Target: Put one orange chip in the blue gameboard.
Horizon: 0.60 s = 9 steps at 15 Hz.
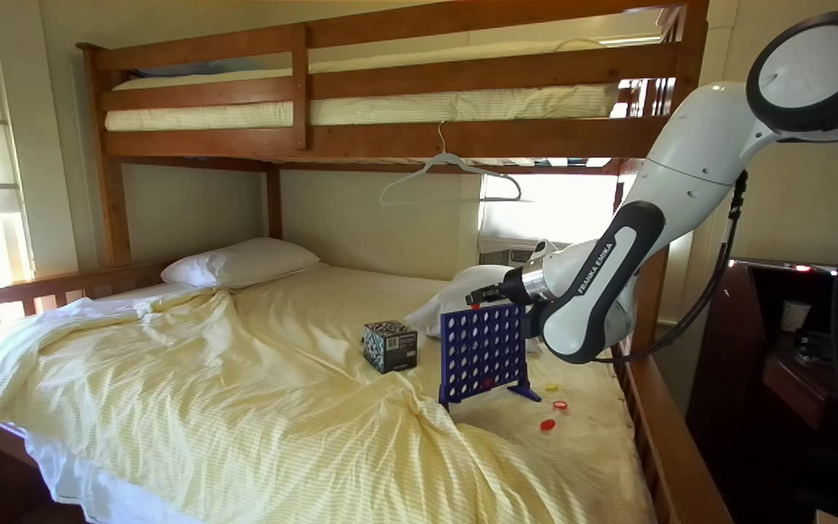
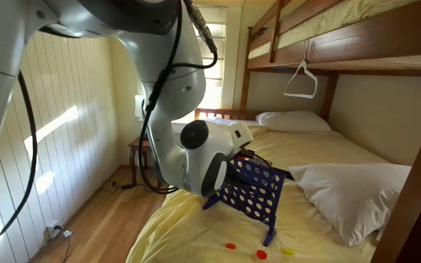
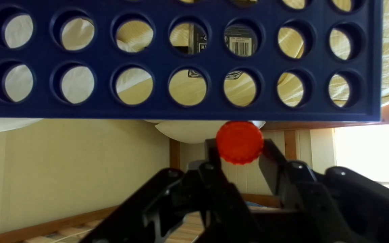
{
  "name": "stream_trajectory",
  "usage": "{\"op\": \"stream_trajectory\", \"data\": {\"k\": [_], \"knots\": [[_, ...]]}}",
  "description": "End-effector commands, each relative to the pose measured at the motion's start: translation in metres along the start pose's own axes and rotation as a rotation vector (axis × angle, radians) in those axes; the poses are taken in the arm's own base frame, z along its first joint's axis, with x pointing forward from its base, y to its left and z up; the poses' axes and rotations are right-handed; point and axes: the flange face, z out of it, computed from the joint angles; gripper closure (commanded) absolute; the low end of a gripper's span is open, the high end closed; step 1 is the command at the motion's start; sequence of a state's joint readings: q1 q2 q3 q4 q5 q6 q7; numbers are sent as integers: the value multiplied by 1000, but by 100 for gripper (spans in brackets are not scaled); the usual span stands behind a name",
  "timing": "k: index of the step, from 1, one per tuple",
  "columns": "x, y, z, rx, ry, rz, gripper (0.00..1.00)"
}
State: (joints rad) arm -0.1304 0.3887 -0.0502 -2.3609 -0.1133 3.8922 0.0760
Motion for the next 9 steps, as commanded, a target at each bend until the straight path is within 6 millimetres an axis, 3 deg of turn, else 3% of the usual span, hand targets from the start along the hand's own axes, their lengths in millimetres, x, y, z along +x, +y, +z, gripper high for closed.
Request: {"op": "stream_trajectory", "data": {"k": [1,9], "knots": [[-3,-1,4,8,17,9,90],[-7,-2,4,-11,36,15,90]]}}
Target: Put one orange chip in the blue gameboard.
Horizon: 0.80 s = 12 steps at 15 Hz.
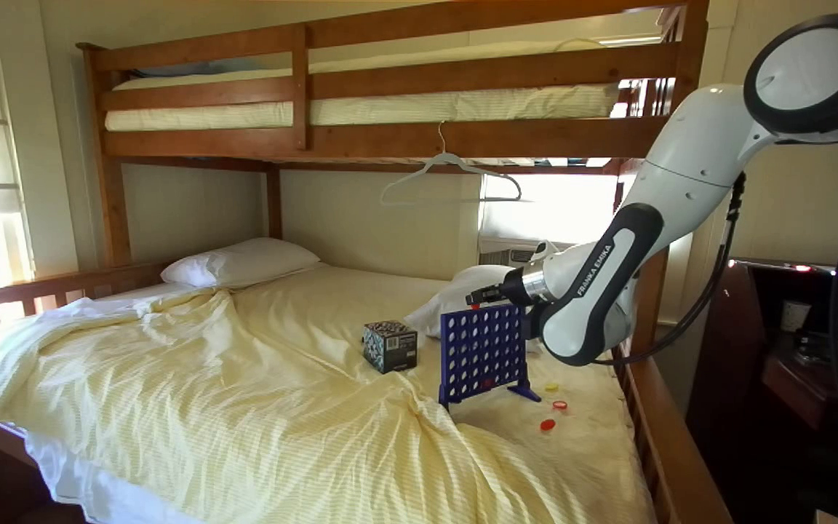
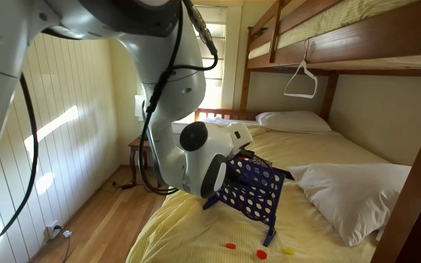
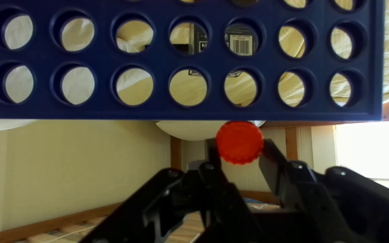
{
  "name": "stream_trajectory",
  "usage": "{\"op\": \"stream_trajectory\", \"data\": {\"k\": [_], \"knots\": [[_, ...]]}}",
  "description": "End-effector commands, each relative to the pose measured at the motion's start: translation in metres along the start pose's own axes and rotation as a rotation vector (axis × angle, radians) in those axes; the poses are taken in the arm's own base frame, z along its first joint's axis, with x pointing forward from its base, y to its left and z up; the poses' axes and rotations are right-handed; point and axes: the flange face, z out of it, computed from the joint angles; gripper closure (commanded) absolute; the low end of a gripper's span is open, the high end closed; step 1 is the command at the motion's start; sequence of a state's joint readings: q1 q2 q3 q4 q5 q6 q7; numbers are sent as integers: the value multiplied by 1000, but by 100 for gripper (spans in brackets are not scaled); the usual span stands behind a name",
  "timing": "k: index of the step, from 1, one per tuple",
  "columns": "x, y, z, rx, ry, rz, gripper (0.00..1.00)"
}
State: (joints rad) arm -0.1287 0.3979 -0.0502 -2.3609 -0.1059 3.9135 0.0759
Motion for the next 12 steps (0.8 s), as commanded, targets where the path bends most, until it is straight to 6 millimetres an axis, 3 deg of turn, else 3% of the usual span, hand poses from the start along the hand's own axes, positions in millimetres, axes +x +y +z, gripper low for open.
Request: {"op": "stream_trajectory", "data": {"k": [1,12], "knots": [[-5,-2,4,-10,27,11,90],[-12,-6,9,-43,20,40,90]]}}
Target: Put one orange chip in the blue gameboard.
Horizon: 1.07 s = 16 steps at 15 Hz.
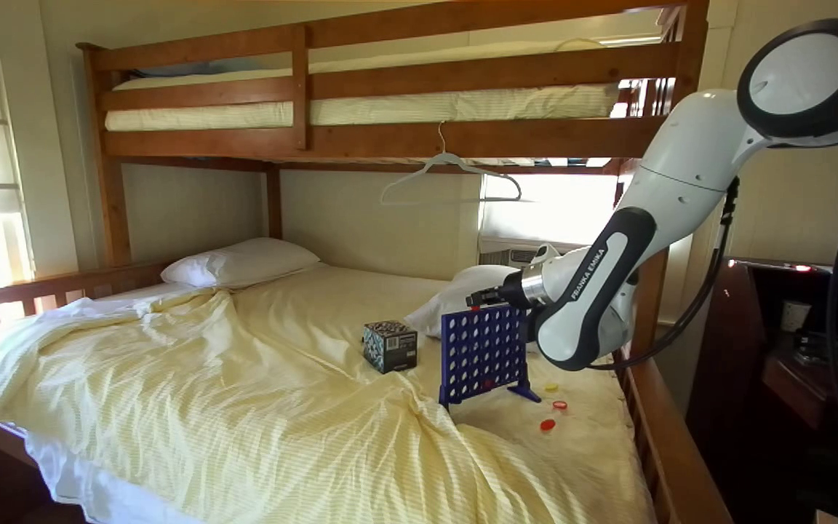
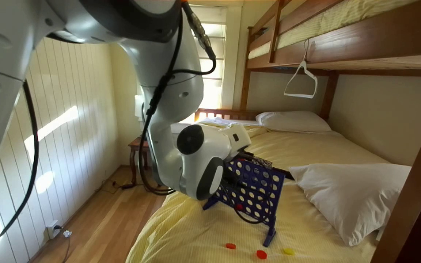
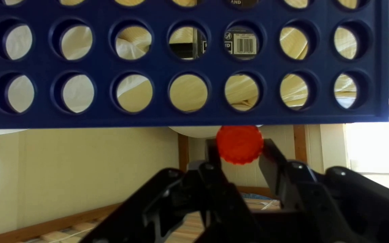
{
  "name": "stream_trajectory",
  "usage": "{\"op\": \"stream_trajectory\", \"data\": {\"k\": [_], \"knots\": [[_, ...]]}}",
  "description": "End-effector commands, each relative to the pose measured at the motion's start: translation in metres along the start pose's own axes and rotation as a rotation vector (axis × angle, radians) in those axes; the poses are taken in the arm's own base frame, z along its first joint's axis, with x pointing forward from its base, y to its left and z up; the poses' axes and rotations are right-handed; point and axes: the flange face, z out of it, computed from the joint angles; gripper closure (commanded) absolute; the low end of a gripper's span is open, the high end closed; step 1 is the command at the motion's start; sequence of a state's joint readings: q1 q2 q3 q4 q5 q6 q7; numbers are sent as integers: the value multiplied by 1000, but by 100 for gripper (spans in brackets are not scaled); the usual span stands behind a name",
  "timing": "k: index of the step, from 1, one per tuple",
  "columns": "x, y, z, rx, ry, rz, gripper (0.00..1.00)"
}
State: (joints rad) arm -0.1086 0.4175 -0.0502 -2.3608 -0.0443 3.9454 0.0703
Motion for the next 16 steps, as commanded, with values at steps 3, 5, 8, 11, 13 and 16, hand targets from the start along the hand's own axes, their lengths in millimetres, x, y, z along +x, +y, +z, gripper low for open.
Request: {"op": "stream_trajectory", "data": {"k": [3,5,8,11,13,16], "knots": [[-6,-8,9,-22,3,15,90],[-6,-11,10,-19,-3,9,90],[-9,-14,14,-20,-20,-9,90],[-10,-14,15,-33,-22,-19,90],[-11,-14,16,-40,-15,-17,90],[-15,-15,19,-47,-24,-16,90]]}}
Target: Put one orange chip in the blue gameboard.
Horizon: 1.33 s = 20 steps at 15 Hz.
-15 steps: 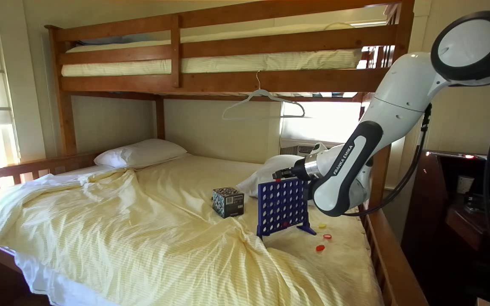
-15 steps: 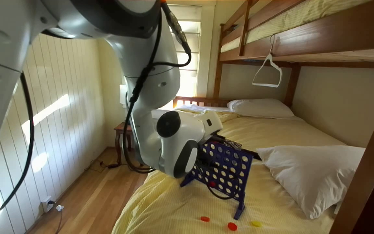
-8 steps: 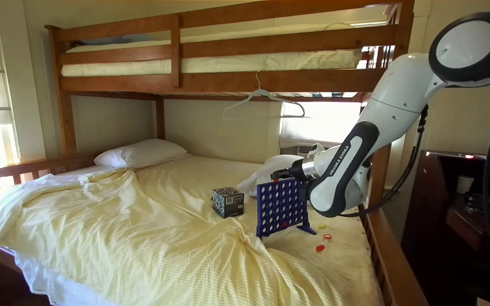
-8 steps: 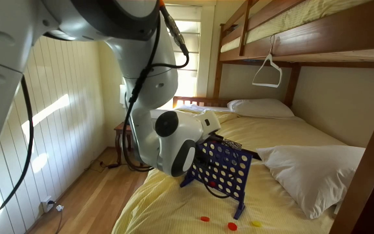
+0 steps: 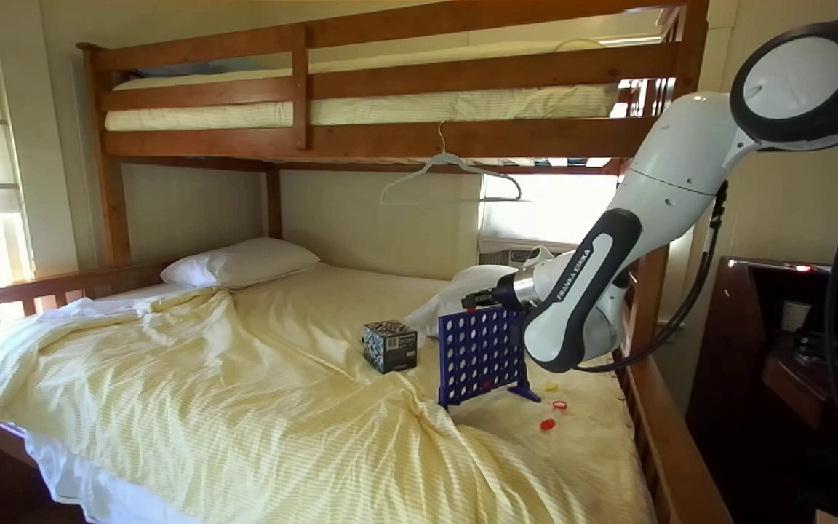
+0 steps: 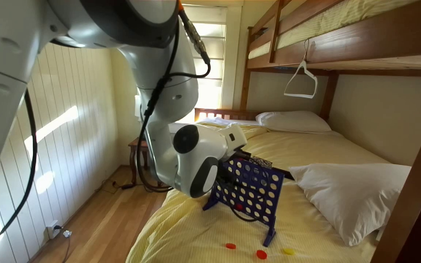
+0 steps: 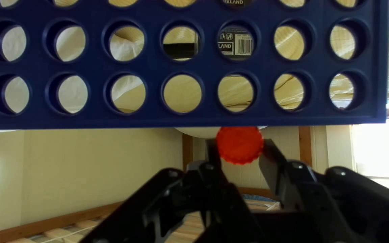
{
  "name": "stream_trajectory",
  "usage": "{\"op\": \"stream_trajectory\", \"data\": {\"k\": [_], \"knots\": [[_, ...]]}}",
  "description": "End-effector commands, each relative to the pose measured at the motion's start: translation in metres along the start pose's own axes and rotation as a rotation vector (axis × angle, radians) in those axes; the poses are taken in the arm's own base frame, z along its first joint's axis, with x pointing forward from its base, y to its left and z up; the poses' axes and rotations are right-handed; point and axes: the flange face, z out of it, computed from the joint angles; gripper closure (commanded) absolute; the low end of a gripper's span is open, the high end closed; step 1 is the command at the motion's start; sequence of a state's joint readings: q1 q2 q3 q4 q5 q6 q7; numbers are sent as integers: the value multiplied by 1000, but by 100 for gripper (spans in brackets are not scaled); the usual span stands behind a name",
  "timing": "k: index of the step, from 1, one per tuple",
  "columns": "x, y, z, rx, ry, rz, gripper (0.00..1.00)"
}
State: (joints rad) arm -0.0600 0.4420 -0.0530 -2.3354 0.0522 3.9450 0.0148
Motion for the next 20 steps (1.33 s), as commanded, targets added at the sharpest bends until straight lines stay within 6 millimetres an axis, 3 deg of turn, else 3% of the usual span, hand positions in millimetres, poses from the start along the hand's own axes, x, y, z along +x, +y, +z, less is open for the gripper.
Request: {"op": "stream_trajectory", "data": {"k": [1,9,20], "knots": [[-14,-4,13,-20,-32,-12,90],[-16,-12,19,-34,-55,-48,90],[-21,-10,10,-13,17,-30,90]]}}
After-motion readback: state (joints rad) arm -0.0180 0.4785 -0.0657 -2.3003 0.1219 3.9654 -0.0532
